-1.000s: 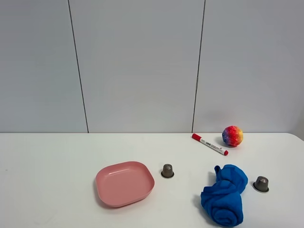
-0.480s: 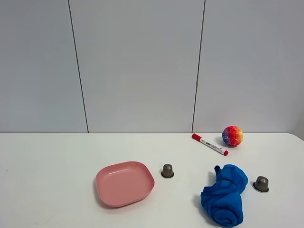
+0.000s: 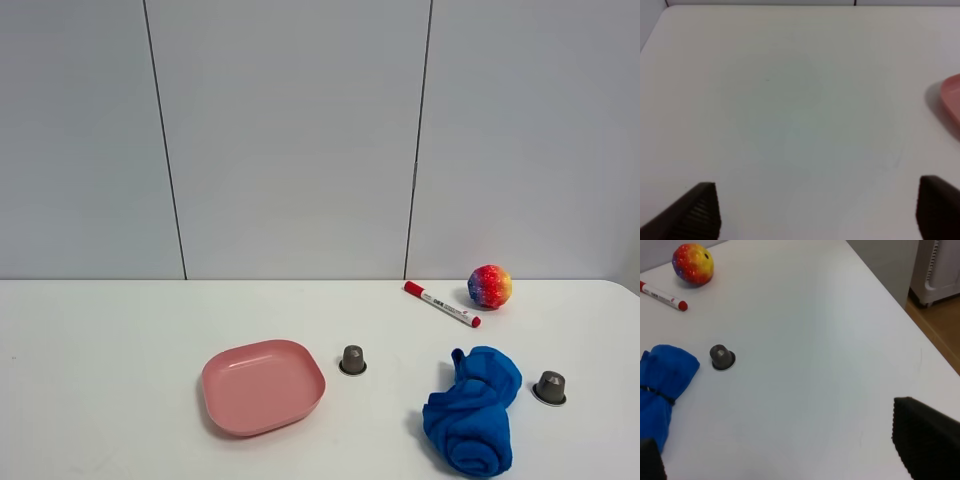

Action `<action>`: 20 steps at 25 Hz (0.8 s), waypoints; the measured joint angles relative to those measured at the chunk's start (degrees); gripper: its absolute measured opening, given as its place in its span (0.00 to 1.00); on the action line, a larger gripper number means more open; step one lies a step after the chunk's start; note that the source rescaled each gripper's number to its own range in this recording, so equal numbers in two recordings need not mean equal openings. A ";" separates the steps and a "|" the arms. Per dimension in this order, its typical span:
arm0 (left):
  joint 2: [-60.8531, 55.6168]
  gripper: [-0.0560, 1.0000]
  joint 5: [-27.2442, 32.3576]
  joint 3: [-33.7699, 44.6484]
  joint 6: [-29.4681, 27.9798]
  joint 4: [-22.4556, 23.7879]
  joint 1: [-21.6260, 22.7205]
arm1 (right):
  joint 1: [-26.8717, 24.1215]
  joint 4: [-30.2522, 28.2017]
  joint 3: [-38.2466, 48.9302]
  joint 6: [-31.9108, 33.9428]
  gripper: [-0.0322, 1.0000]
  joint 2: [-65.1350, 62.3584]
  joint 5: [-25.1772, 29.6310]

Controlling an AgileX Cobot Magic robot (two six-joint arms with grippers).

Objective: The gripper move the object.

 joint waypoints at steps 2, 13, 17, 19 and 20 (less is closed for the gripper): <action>0.00 1.00 0.00 0.00 0.00 0.00 0.00 | -0.02 1.11 0.00 -1.40 0.72 0.00 -0.05; 0.00 1.00 0.00 0.00 0.00 0.00 0.00 | -0.02 2.40 0.23 -3.60 0.72 0.00 -0.05; 0.00 1.00 0.00 0.00 0.00 0.00 0.00 | -0.02 2.44 0.23 -3.60 0.72 0.00 -0.05; 0.00 1.00 0.00 0.00 0.00 0.00 0.00 | -0.02 2.44 0.23 -3.60 0.72 0.00 -0.05; 0.00 1.00 0.00 0.00 0.00 0.00 0.00 | -0.02 2.46 0.23 -3.60 0.72 0.00 -0.05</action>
